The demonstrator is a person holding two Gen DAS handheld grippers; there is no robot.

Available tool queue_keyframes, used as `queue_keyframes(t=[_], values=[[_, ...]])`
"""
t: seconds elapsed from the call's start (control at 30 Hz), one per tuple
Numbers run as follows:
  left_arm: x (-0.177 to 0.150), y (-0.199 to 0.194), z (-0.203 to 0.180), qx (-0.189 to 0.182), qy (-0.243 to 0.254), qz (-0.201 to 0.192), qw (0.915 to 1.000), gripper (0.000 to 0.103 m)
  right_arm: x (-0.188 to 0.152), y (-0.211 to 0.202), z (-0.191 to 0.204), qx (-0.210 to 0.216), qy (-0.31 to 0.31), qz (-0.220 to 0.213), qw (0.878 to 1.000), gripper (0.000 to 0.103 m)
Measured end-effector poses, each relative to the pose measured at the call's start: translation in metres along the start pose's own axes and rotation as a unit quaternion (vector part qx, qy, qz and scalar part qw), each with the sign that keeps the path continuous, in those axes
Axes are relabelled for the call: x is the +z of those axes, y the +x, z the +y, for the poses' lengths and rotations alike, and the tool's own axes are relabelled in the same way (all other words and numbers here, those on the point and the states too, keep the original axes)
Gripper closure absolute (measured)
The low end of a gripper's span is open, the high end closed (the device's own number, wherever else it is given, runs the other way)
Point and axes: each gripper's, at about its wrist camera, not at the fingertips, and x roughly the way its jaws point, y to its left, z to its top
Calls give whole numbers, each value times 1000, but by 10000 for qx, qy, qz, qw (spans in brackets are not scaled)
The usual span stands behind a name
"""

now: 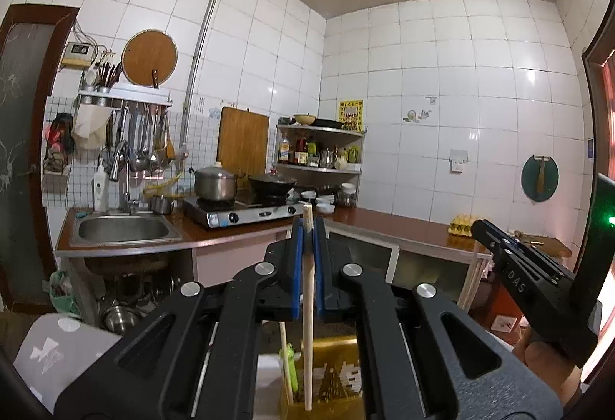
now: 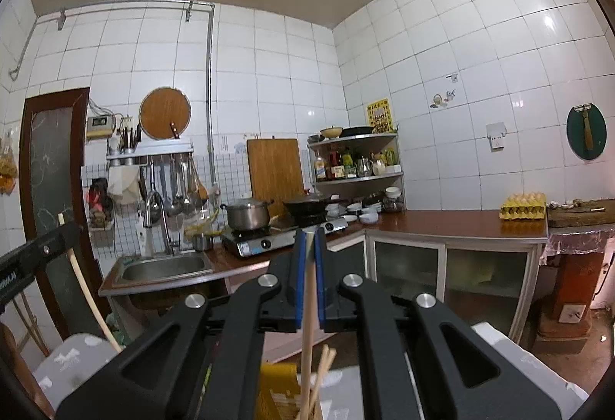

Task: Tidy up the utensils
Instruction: 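Lower both chopsticks down into the yellow holder, then open both tools and move them back over the table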

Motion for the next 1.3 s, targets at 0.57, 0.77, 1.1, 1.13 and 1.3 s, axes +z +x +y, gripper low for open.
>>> queue_keyframes(t=[0.57, 0.77, 1.1, 1.13, 1.3], values=[[-82, 88, 7, -49, 102, 817, 9966, 99, -73, 70, -9, 100, -16, 673, 9977, 98], [-118, 99, 19, 1, 20, 1405, 9901, 99, -103, 77, -10, 193, -151, 1288, 9914, 97], [-105, 61, 52, 315, -363, 1680, 9846, 73, -110, 49, -12, 58, -519, 1825, 9818, 62], [-102, 54, 56, 350, -407, 1665, 9846, 52, -107, 43, -13, 27, -500, 1799, 9824, 49], [-91, -1, 68, 751, -334, 1321, 9878, 10, -105, 3, -14, -183, -604, 1954, 9787, 36]])
